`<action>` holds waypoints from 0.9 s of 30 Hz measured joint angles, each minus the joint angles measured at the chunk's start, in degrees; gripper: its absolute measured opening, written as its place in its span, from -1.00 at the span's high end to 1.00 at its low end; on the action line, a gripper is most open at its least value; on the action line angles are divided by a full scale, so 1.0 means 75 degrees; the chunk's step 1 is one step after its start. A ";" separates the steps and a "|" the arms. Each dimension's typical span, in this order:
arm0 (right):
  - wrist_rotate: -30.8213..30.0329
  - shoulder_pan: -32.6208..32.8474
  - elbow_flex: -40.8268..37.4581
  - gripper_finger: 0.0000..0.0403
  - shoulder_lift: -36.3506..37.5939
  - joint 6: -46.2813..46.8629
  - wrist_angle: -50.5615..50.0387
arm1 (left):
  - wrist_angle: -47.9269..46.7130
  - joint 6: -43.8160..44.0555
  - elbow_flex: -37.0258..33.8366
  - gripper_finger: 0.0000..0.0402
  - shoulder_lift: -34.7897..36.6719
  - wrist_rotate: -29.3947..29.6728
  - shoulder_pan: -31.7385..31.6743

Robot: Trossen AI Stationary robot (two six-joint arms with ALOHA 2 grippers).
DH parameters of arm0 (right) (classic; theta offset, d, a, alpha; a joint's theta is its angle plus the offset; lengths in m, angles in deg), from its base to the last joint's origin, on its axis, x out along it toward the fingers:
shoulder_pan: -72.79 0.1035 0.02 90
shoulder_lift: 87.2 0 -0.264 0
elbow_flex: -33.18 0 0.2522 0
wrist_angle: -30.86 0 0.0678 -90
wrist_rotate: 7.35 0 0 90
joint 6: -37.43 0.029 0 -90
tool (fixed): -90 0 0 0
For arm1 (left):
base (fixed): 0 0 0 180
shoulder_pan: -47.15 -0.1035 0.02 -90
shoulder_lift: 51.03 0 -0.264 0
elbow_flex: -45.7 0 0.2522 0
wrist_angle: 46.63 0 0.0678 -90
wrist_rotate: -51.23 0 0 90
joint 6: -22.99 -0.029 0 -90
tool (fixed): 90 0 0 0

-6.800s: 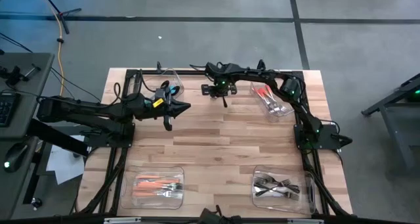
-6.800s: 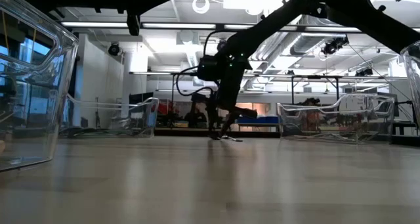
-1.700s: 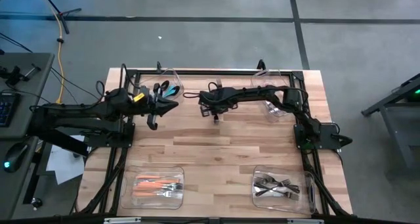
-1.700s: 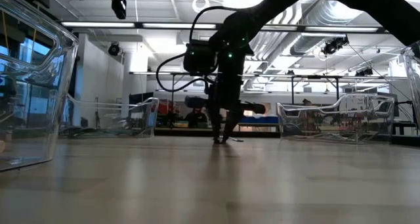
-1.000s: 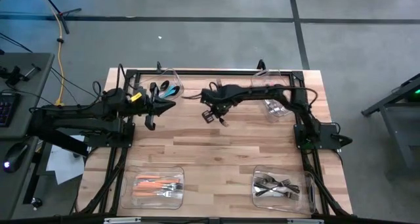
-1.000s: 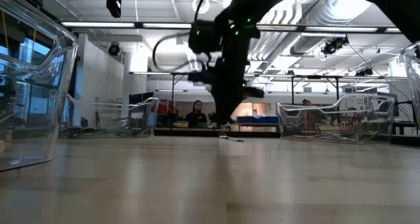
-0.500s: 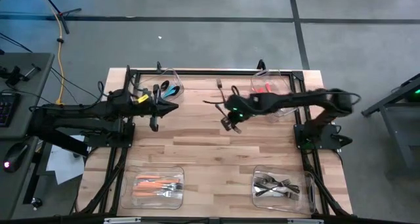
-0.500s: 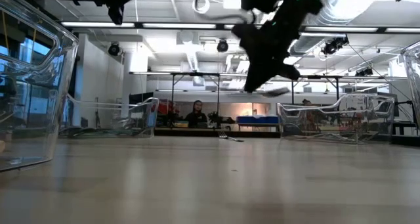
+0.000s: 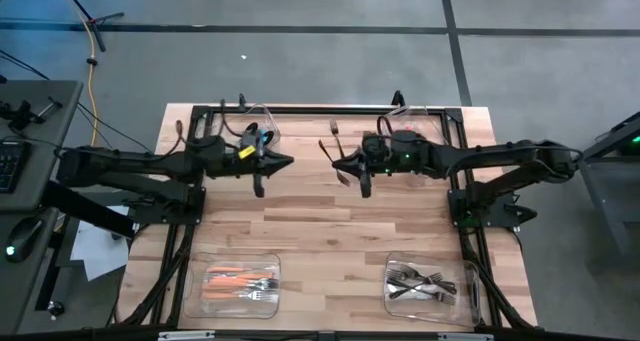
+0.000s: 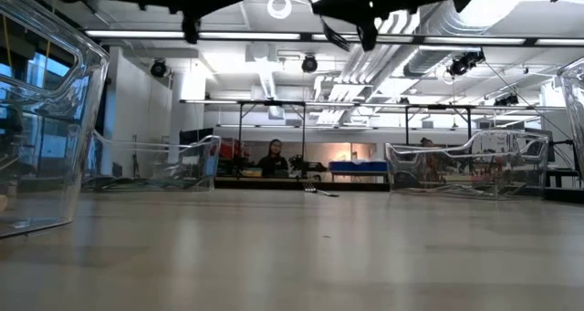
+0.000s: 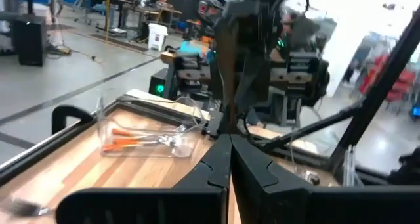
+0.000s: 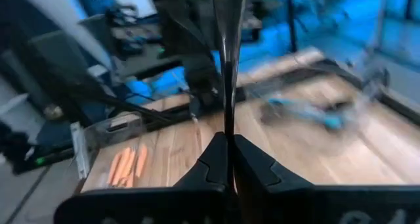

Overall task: Sort silverware by color (type)
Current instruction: Put the black fork into the bottom right transparent bin

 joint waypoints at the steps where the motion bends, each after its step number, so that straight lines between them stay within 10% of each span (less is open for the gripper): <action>1: 0.0126 0.0000 0.0000 1.00 0.0030 -0.0272 0.0112 | 0.0006 -0.0153 0.0151 1.00 -0.0206 0.0000 0.0053; 15: 0.0825 -0.0102 0.0000 1.00 0.0088 -0.0475 0.0039 | 0.0214 -0.0455 0.0773 1.00 -0.1070 0.0052 0.0158; 27: 0.2107 0.1199 0.0058 1.00 0.1611 0.1887 -0.2039 | 0.0176 -0.0860 0.0773 1.00 -0.1070 0.0052 -0.0190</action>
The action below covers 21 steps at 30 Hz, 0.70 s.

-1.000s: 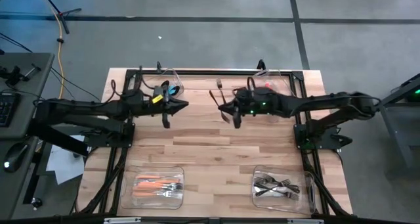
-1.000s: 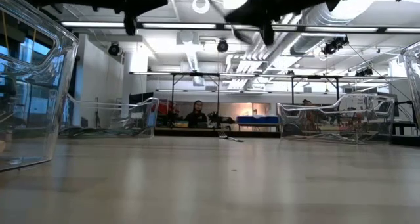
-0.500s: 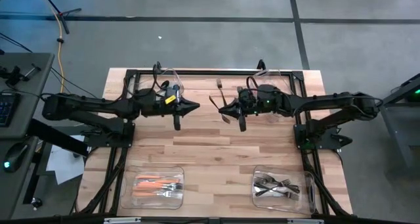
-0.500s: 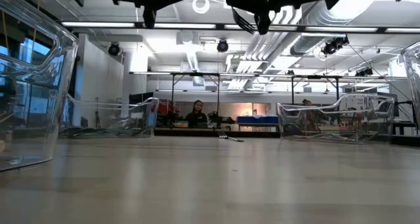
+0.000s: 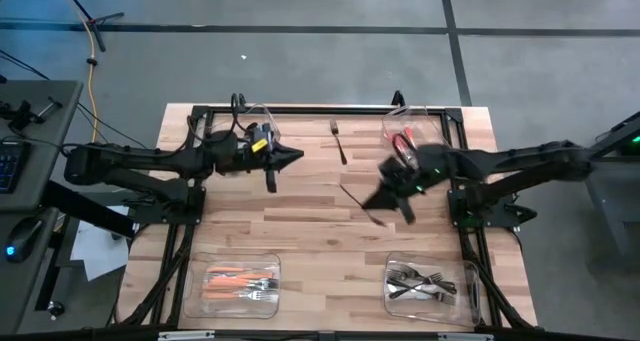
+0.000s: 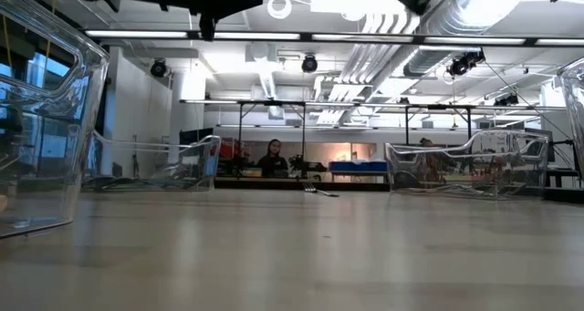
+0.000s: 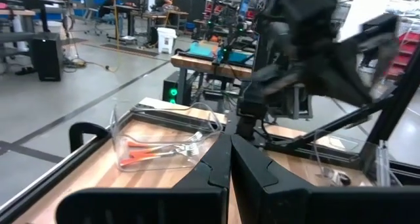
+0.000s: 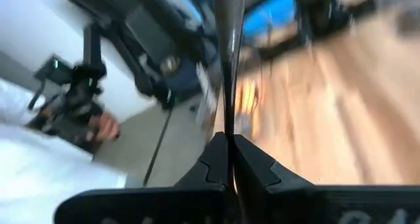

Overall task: Sort silverware by color (type)
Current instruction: Put the black fork into the bottom right transparent bin

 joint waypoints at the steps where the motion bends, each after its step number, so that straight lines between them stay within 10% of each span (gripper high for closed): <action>1: -0.0265 0.0301 0.0105 1.00 0.0182 0.0195 -0.0564 | -0.0005 0.0000 0.0000 1.00 0.0000 -0.0003 -0.0042; 10: -0.1967 0.3186 0.1977 1.00 -0.0023 0.2194 -0.6015 | -0.0009 -0.0009 0.0000 1.00 0.0000 0.0000 -0.0299; 21: -0.1338 0.5499 0.1677 1.00 -0.1535 0.3714 -0.6370 | -0.0020 -0.0200 0.0000 1.00 0.0003 0.0007 -0.0383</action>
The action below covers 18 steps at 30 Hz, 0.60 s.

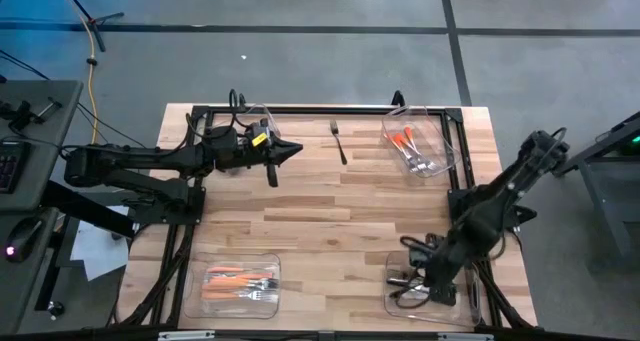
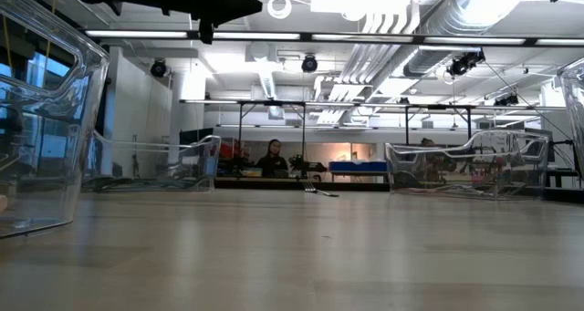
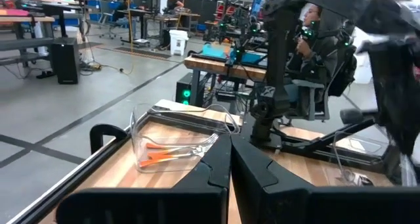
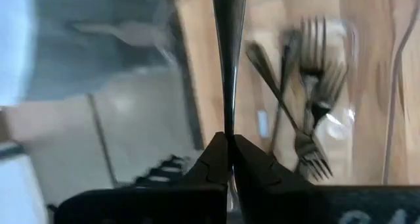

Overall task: Sort silverware by color (type)
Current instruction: Put the black fork into the bottom right transparent bin

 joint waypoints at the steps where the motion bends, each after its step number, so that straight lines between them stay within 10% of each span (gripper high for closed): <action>1: 0.0034 0.0104 -0.0072 1.00 -0.0169 0.0016 0.0000 | 0.0003 -0.0001 0.0000 1.00 0.0000 0.0050 0.0000; 18: -0.0351 0.0451 -0.1078 1.00 -0.2189 0.1200 0.0719 | 0.0020 -0.0007 0.0000 1.00 0.0000 0.0424 0.0000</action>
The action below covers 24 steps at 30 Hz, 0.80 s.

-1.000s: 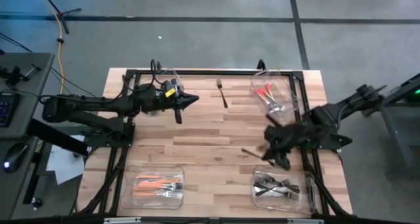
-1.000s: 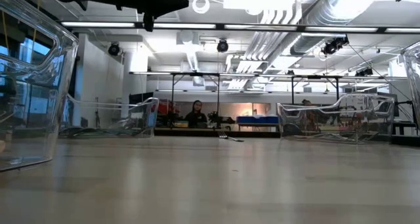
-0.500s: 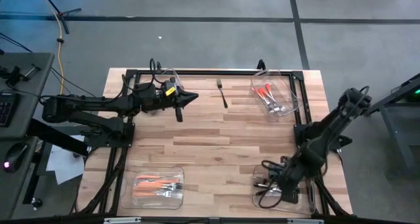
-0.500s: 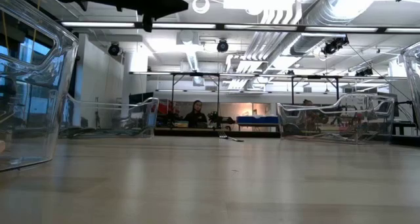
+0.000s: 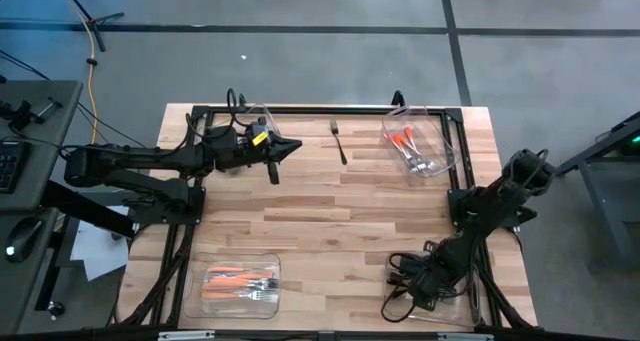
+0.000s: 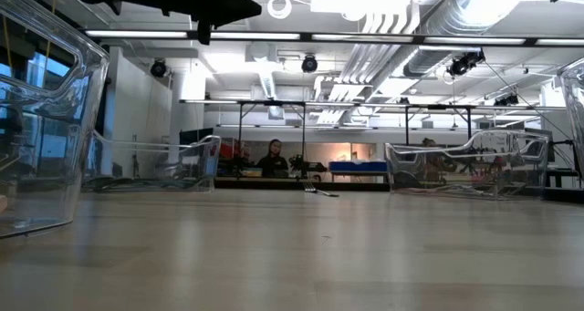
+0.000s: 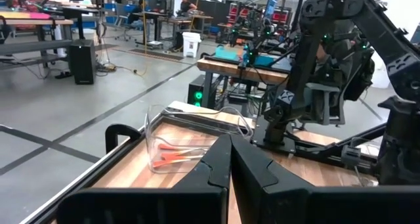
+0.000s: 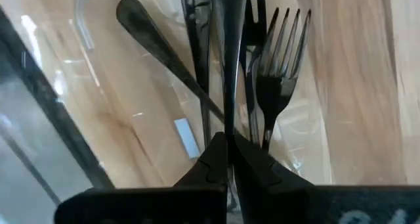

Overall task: Sort silverware by color (type)
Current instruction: Put the black fork into the bottom right transparent bin

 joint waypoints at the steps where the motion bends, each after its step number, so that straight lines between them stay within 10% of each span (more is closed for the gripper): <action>1: -0.0013 0.0000 0.0002 1.00 -0.0060 -0.0009 0.0014 | 0.0003 0.0000 0.0000 1.00 0.0000 0.0003 0.0000; 13: 0.0066 0.0000 0.0002 0.96 -0.0489 0.0411 0.0033 | 0.0009 0.0006 0.0000 1.00 0.0000 0.0000 0.0000; 24: 0.0479 0.0000 0.0002 0.18 0.0714 0.0182 0.0162 | 0.0018 0.0006 0.0000 1.00 0.0000 0.0000 0.0000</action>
